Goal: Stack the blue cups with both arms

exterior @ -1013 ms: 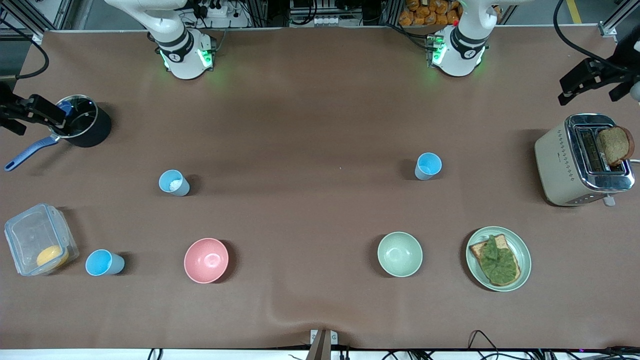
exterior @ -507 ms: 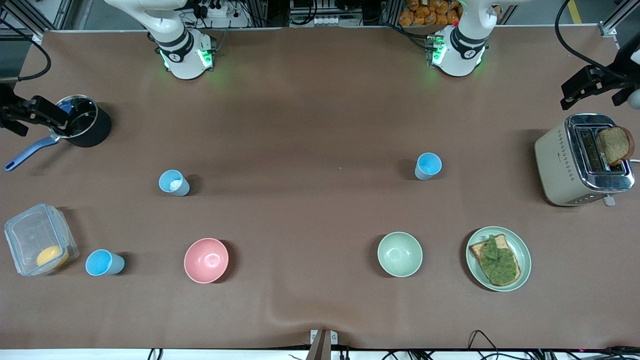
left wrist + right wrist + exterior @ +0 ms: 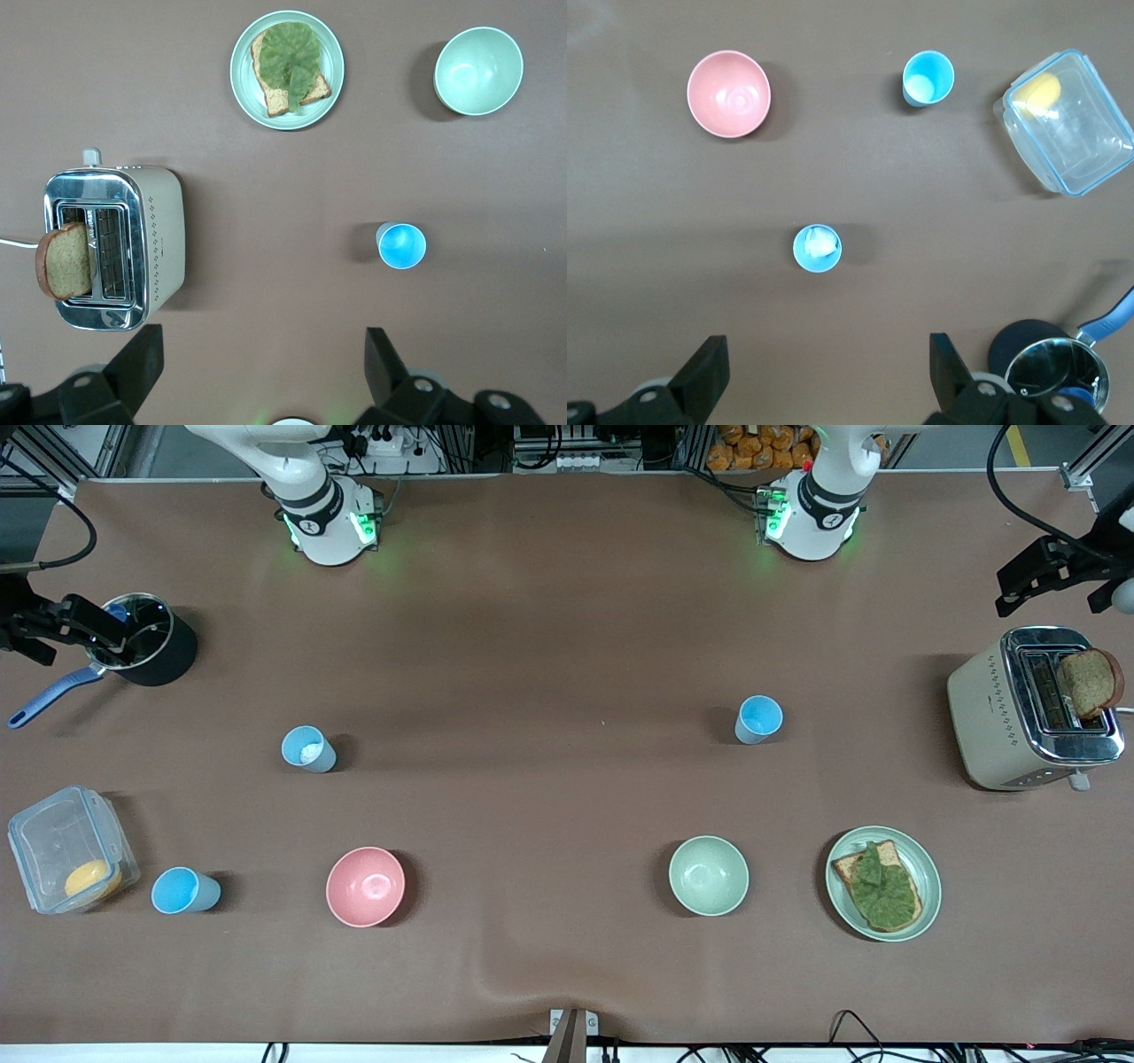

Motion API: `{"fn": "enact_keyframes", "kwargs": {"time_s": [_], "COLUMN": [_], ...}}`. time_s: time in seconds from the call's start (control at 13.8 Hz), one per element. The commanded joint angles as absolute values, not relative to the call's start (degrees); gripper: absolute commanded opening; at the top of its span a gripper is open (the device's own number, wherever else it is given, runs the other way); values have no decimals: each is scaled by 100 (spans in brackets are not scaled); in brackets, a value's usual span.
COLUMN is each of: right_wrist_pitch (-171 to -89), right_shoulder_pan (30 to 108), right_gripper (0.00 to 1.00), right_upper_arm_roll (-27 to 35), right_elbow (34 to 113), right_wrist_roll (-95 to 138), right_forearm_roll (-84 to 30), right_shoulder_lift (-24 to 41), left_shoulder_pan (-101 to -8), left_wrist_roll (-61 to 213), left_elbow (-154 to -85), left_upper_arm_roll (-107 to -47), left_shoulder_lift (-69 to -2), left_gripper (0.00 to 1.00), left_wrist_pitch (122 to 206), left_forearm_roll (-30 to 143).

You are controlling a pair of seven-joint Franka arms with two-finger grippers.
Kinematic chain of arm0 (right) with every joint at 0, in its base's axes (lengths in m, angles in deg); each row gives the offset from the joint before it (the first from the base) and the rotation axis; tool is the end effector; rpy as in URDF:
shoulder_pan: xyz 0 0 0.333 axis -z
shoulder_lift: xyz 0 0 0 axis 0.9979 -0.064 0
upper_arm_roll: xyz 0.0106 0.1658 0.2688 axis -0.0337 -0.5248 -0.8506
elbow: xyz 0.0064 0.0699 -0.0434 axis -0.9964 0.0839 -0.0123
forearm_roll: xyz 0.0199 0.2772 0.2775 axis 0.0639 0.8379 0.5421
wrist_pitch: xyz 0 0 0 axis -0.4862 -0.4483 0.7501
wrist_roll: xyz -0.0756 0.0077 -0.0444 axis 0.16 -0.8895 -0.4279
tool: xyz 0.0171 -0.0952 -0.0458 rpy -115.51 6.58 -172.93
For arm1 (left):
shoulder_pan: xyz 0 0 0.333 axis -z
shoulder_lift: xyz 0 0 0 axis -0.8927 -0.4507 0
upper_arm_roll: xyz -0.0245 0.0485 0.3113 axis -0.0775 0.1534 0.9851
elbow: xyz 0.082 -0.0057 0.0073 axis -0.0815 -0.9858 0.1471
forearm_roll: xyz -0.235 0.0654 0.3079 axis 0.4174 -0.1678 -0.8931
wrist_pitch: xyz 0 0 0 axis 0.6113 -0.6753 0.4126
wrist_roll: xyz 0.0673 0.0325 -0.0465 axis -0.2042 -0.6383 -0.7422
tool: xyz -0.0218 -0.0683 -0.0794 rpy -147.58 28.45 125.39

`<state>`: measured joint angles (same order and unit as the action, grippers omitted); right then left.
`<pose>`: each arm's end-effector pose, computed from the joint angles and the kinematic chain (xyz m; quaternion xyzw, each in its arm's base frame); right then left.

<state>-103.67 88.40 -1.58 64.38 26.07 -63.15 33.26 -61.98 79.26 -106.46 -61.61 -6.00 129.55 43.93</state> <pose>0.5443 -0.0156 0.6389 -0.9999 0.0109 -0.0056 0.0077 0.5184 -0.0300 0.6813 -0.9995 0.0006 -0.0064 0.0315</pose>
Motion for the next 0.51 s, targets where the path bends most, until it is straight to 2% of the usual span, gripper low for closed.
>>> {"fn": "enact_keyframes", "kwargs": {"time_s": [0.0, 0.43], "right_wrist_pitch": [-10263, -10263], "right_shoulder_pan": [8791, 8817], "right_gripper": [100, 100], "right_upper_arm_roll": [-117, -108], "right_elbow": [6332, 6323], "right_wrist_roll": [2565, 2583], "right_forearm_roll": [-6291, -6291], "right_shoulder_lift": [3278, 3278], "left_shoulder_pan": [-6321, -6339], "left_wrist_roll": [8050, 8041], "left_elbow": [-10635, -10617], "left_upper_arm_roll": [-6133, -6107], "left_shoulder_lift": [-524, -383], "left_gripper": [100, 100], "left_wrist_pitch": [12932, 12914], "left_forearm_roll": [4487, 4592]}}
